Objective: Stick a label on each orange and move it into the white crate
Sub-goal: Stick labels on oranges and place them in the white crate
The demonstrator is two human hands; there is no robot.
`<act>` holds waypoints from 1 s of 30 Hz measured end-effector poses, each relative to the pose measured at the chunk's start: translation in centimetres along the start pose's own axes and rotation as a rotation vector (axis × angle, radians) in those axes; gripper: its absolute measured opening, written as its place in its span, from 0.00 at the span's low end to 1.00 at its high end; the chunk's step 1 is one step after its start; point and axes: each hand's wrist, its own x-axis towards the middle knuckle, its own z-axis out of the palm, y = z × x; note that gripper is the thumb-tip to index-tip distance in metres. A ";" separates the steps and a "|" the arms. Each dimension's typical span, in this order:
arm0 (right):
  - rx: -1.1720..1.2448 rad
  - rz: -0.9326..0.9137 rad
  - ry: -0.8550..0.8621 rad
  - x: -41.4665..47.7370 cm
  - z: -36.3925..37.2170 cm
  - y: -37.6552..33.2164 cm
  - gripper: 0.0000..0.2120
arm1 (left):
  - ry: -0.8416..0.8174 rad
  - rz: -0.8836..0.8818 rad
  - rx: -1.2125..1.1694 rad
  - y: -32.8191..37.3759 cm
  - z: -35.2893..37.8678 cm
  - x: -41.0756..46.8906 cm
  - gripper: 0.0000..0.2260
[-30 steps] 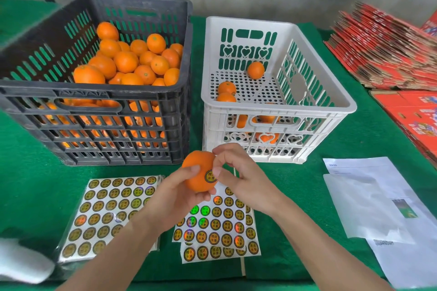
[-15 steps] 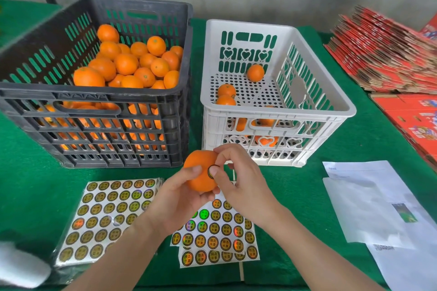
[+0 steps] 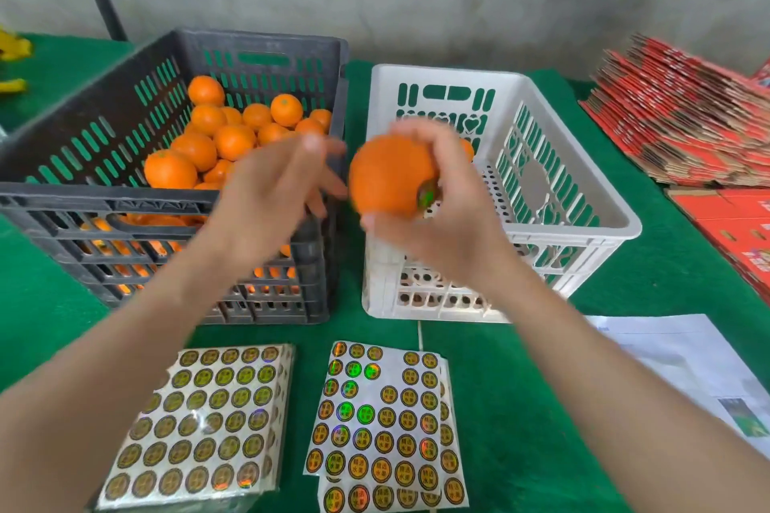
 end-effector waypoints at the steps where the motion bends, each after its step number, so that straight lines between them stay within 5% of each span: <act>1: -0.040 0.035 0.025 2.2 -0.8 0.8 0.31 | 0.128 0.028 0.132 -0.7 -1.0 2.1 0.15; 3: -0.201 0.170 -0.044 6.6 -2.1 3.6 0.29 | 0.215 -0.060 0.454 -2.6 -2.9 5.5 0.12; 5: -0.445 0.334 -0.267 9.8 -2.8 7.7 0.24 | 0.122 -0.205 0.675 -5.2 -4.0 6.8 0.13; 7: -0.740 0.456 -0.545 11.6 -2.8 12.2 0.19 | 0.071 -0.300 0.734 -6.5 -4.4 6.8 0.14; 9: -0.973 0.550 -0.756 12.1 -2.6 16.4 0.27 | 0.128 -0.295 0.715 -7.1 -4.6 6.8 0.14; 13: -1.125 0.653 -0.891 12.5 -2.6 20.2 0.29 | 0.153 -0.211 0.717 -6.8 -4.6 6.9 0.14; 18: -1.128 0.734 -0.945 12.4 -2.1 21.4 0.45 | 0.147 -0.258 0.646 -7.1 -4.8 7.0 0.14; 20: -1.127 0.606 -0.760 12.4 -2.0 20.1 0.43 | 0.148 -0.297 0.572 -7.3 -4.8 6.9 0.14; 25: -0.488 -0.039 0.247 13.2 0.7 10.3 0.15 | 0.422 -0.353 0.226 -7.4 -5.3 6.2 0.12; 27: -0.320 -0.228 0.209 13.9 3.4 5.6 0.11 | 0.482 -0.321 0.217 -7.5 -5.5 6.1 0.13; 30: -0.507 -0.269 -0.287 16.7 9.0 1.9 0.08 | 0.412 -0.319 0.296 -7.5 -5.2 6.3 0.12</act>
